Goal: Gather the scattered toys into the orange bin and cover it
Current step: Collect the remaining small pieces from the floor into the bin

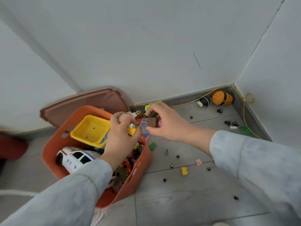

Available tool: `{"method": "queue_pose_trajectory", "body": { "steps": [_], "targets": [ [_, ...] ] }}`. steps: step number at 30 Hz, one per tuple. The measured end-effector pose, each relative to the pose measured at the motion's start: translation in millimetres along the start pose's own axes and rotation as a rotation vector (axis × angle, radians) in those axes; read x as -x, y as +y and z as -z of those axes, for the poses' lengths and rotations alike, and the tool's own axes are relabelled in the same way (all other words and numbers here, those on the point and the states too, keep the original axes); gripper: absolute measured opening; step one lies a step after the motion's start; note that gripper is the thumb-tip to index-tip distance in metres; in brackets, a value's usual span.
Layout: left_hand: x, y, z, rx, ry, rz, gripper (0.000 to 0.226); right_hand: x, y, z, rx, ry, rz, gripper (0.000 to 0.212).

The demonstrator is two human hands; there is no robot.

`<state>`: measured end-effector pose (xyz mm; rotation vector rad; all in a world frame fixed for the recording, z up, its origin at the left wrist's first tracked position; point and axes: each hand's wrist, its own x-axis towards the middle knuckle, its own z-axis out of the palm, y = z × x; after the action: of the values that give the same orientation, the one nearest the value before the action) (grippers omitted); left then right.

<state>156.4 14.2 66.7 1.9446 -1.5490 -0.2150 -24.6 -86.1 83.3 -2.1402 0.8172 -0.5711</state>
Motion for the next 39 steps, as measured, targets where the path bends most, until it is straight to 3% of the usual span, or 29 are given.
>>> {"method": "queue_pose_trajectory", "body": {
  "steps": [3,7,11,14,18,23,29,34,39],
  "targets": [
    [17,-21,14,-0.002,-0.014,0.097,0.021,-10,-20,-27,-0.036,-0.063,0.105,0.037],
    [35,-38,26,-0.139,-0.101,0.267,0.047,-18,-34,-53,-0.040,-0.169,0.191,0.023],
    [46,-50,31,-0.195,-0.092,0.206,0.066,-20,-34,-63,-0.039,-0.254,0.241,0.012],
    [43,-48,34,-0.249,-0.072,0.158,0.062,-18,-31,-60,-0.064,-0.216,0.233,0.015],
    [25,-39,32,-0.338,-0.046,0.084,0.053,-10,-17,-44,-0.060,-0.143,0.152,0.014],
    [-7,-12,13,-0.269,-0.035,0.058,0.052,4,22,-17,0.006,-0.044,0.027,0.014],
    [-36,33,-27,-0.170,-0.086,-0.098,0.050,28,84,15,0.149,0.059,-0.171,0.020],
    [-54,55,-70,-0.183,-0.169,-0.097,0.049,43,136,30,0.240,0.126,-0.337,0.031],
    [-71,64,-112,-0.269,-0.320,0.012,0.049,47,192,47,0.361,0.154,-0.468,0.048]
  ]
}}
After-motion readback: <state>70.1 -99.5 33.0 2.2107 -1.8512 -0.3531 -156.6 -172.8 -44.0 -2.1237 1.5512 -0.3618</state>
